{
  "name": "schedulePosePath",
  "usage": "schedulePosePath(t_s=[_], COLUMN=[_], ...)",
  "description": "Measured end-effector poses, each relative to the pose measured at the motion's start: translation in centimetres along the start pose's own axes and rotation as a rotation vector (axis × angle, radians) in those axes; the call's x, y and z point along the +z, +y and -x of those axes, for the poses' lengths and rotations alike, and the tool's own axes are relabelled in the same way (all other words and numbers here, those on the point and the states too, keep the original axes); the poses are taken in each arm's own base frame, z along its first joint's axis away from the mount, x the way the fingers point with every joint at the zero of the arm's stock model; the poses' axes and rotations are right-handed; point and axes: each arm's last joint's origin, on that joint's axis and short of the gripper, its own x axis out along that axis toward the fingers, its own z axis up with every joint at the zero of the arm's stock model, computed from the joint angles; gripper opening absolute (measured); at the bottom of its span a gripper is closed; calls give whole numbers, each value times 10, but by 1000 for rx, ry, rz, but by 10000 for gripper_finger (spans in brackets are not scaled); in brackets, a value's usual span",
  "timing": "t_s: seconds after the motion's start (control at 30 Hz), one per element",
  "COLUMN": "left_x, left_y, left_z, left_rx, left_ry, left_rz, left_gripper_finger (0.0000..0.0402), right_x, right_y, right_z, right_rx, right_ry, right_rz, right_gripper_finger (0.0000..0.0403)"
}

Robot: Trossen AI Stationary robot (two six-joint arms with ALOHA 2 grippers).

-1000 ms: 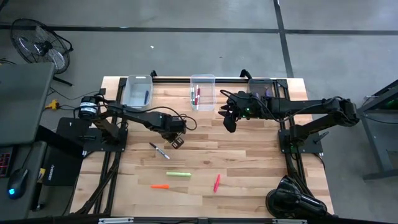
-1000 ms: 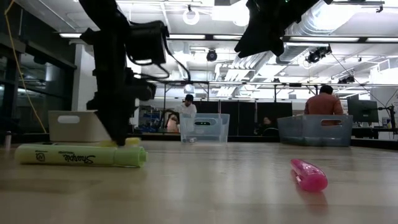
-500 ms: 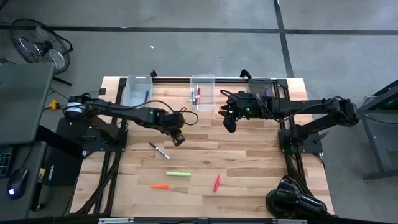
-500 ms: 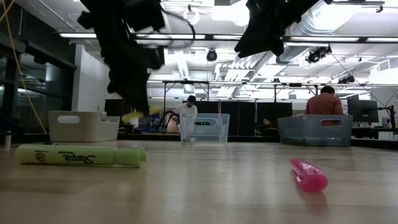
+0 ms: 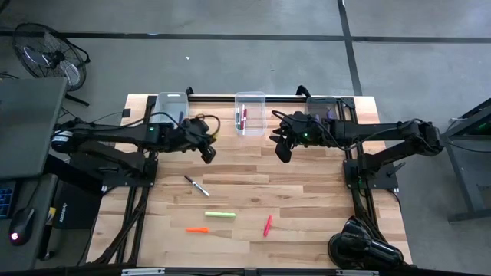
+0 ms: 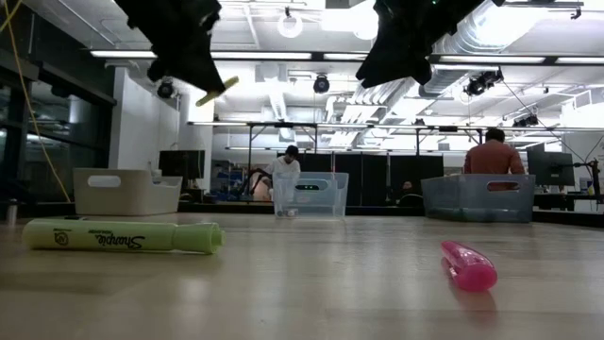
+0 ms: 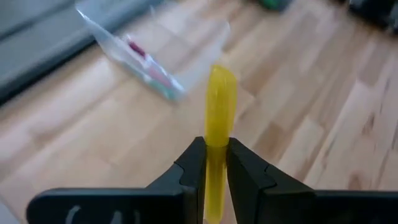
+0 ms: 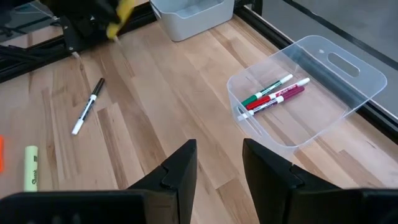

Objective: Pick & Place Markers
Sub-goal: Put the yellow pen into the gray bin

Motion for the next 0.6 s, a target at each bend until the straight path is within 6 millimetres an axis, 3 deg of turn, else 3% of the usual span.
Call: schedulePosePath(t_s=[0.3,0.6], left_x=[9,12], left_y=[12,20], left_z=[26,36], left_rx=[57,206], left_ry=[-142,-257], left_rz=[43,73], left_gripper_finger=[44,44], right_x=[0,0], right_y=[0,0], right_z=[0,0], right_rx=[-8,-9], right_ry=[-3,-3], right_rz=[4,3], right_gripper_finger=[119,119])
